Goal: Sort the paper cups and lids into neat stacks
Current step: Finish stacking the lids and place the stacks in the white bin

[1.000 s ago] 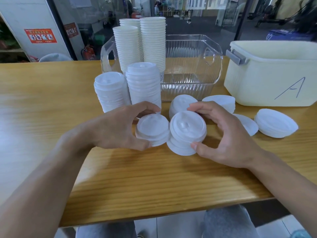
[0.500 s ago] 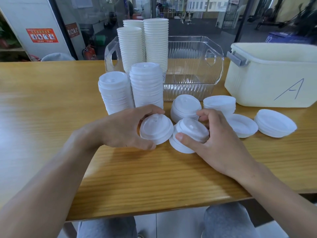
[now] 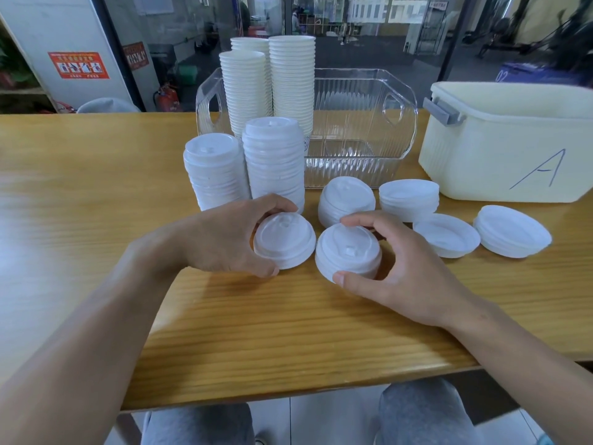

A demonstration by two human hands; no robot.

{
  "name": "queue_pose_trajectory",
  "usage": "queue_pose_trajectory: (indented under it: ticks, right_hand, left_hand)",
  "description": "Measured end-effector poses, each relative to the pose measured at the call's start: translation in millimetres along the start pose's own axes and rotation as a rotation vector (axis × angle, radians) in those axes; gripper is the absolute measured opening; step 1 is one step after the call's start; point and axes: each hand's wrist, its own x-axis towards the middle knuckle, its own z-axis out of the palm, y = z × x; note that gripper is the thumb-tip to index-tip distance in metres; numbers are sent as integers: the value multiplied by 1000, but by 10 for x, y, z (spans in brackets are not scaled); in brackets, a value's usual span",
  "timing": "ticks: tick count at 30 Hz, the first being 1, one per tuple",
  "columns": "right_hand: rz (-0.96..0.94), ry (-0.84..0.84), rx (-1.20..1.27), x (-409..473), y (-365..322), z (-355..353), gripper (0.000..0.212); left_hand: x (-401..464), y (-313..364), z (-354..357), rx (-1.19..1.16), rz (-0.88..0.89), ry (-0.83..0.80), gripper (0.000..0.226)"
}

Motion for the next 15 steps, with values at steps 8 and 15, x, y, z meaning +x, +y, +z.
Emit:
queue_pose_trajectory:
  ticks: [8, 15]
  right_hand:
    - [21, 29, -4, -2, -8, 13, 78]
    - [-182, 246, 34, -56, -40, 39, 69]
  left_hand:
    - [28, 58, 15, -168, 109, 106, 77]
    - [122, 295, 275, -277, 84, 380, 78]
